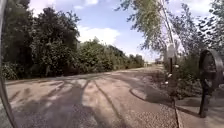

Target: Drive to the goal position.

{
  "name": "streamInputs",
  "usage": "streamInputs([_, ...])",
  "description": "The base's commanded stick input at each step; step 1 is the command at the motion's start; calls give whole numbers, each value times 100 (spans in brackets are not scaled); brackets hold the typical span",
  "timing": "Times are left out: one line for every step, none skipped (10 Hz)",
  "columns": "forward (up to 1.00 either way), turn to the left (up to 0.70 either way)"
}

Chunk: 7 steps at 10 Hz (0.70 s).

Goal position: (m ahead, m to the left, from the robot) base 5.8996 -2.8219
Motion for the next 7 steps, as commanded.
streamInputs([4,0])
streamInputs([4,0])
streamInputs([4,0])
streamInputs([4,0])
streamInputs([4,0])
streamInputs([4,0])
streamInputs([4,0])
